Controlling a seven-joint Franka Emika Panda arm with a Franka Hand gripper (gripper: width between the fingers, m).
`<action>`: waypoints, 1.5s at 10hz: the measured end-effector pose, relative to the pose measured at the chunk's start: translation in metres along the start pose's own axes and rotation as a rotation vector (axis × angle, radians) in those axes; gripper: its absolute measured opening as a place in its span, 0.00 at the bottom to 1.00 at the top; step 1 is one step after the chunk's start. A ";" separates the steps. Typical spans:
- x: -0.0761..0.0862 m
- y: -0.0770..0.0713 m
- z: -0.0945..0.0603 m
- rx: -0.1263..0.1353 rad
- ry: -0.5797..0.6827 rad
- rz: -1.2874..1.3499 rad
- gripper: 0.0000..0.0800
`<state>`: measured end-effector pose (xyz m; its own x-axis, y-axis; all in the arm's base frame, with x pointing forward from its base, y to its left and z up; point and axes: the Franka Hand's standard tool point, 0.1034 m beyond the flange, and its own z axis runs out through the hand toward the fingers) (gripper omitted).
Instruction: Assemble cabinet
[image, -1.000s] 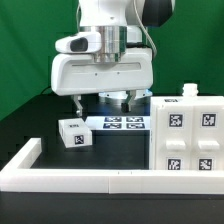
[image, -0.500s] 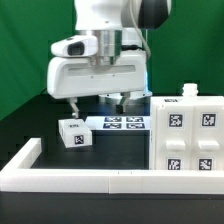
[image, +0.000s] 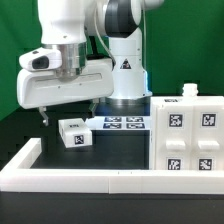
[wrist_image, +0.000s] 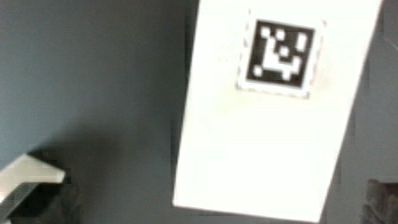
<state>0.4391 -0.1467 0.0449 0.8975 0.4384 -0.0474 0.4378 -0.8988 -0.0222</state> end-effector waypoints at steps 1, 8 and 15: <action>-0.003 -0.003 0.003 -0.007 0.004 0.003 1.00; -0.022 -0.027 0.027 0.000 -0.015 0.009 1.00; -0.031 -0.025 0.041 0.002 -0.026 0.004 0.68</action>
Offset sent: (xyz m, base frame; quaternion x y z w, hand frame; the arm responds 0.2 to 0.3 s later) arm -0.0143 0.0060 -0.0072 -0.0074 -0.0101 0.0286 0.9995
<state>0.3983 -0.1378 0.0063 0.8975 0.4348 -0.0735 0.4343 -0.9004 -0.0238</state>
